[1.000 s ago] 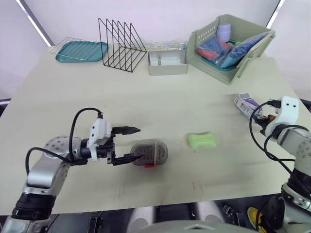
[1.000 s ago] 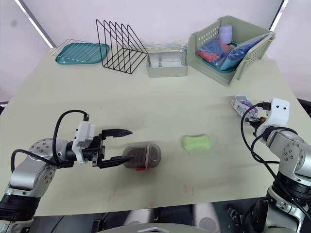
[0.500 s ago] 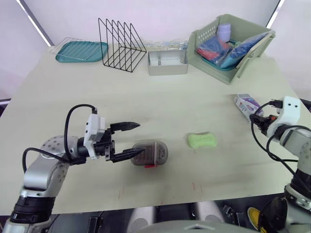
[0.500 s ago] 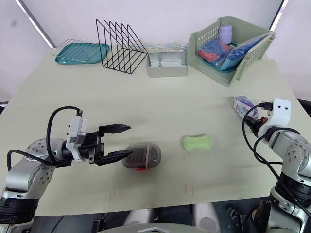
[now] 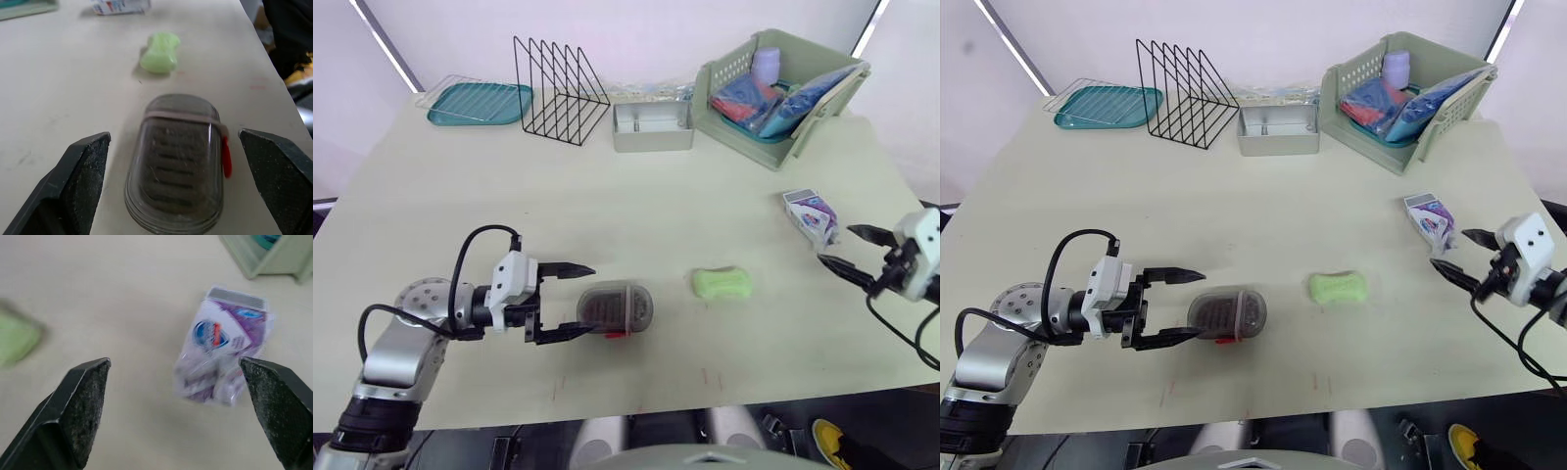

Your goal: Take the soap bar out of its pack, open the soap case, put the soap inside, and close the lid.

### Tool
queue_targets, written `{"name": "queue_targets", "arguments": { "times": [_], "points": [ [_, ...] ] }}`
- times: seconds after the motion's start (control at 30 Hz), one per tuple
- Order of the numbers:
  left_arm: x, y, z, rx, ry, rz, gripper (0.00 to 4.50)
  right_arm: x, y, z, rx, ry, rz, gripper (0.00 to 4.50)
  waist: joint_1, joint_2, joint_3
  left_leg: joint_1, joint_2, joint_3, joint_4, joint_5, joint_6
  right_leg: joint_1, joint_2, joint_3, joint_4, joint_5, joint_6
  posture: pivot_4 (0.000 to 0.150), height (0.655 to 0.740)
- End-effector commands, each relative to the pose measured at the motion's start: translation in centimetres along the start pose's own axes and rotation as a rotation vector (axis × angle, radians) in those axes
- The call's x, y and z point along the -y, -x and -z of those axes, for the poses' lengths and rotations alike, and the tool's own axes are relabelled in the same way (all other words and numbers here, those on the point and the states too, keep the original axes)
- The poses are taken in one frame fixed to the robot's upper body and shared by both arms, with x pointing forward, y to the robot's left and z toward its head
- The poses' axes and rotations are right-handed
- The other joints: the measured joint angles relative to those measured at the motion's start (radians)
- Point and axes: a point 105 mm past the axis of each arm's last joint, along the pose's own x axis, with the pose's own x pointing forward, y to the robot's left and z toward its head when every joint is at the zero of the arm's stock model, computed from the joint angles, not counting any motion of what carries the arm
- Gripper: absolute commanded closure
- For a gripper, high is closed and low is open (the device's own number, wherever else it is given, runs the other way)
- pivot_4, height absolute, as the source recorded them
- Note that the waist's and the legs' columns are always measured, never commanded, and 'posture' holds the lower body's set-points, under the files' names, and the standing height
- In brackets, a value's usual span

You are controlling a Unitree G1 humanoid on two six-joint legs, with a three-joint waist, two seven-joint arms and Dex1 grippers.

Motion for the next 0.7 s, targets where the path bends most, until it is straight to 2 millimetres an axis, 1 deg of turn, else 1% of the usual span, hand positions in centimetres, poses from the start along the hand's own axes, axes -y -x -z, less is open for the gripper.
{"name": "queue_targets", "arguments": {
  "times": [0.03,0.2,0.3,0.37,0.47,0.6,0.7],
  "points": [
    [-0.2,0.1,-0.2,-0.034,-0.052,0.022,0.00,-1.0,1.4,-0.7,0.078,0.109,-0.171,0.09,-0.001,0.000,0.000,0.000,0.000,0.000,0.000,0.000,0.000,0.000,0.000,0.000,0.000,0.000,0.000,0.150,0.7400],
    [-0.5,0.0,0.1,-0.077,-0.068,0.052,0.00,-5.7,-0.1,-1.0,0.122,0.105,-0.521,0.09,-0.002,0.000,0.000,0.001,0.003,0.001,0.000,0.000,0.000,0.000,0.001,0.000,0.000,0.000,0.000,0.150,0.7400],
    [-0.4,-0.3,0.3,-0.107,-0.084,0.087,0.00,-7.9,-1.1,-0.8,0.128,0.157,-0.669,0.09,0.000,0.000,0.000,0.001,0.004,0.001,0.000,0.000,0.000,0.000,0.001,0.000,0.000,0.000,0.000,0.150,0.7400],
    [-0.3,-0.6,0.4,-0.134,-0.096,0.116,0.00,-8.9,-1.9,-0.7,0.142,0.187,-0.732,0.09,0.002,0.000,0.000,0.001,0.004,0.000,0.000,0.000,0.000,0.000,0.001,0.000,0.000,0.000,0.000,0.150,0.7400],
    [-0.2,-1.0,0.1,-0.134,-0.095,0.127,0.00,-9.1,-3.0,-0.9,0.188,0.162,-0.742,0.09,0.002,0.000,0.000,0.001,0.004,0.001,0.001,0.000,0.000,0.001,0.001,0.000,0.000,0.000,0.000,0.150,0.7400],
    [-0.1,-1.2,0.1,-0.148,-0.105,0.139,0.00,-9.4,-3.5,-0.6,0.210,0.146,-0.750,0.09,0.005,0.000,0.000,0.001,0.004,0.000,0.001,0.000,0.000,0.001,0.001,0.000,0.000,0.000,0.000,0.150,0.7400],
    [-0.1,-1.4,0.6,-0.182,-0.121,0.140,0.00,-9.4,-3.6,0.3,0.202,0.137,-0.742,0.09,0.005,0.000,0.000,0.001,0.004,0.000,0.001,0.000,0.000,0.001,0.001,0.000,0.000,0.000,0.000,0.150,0.7400]
  ]
}}
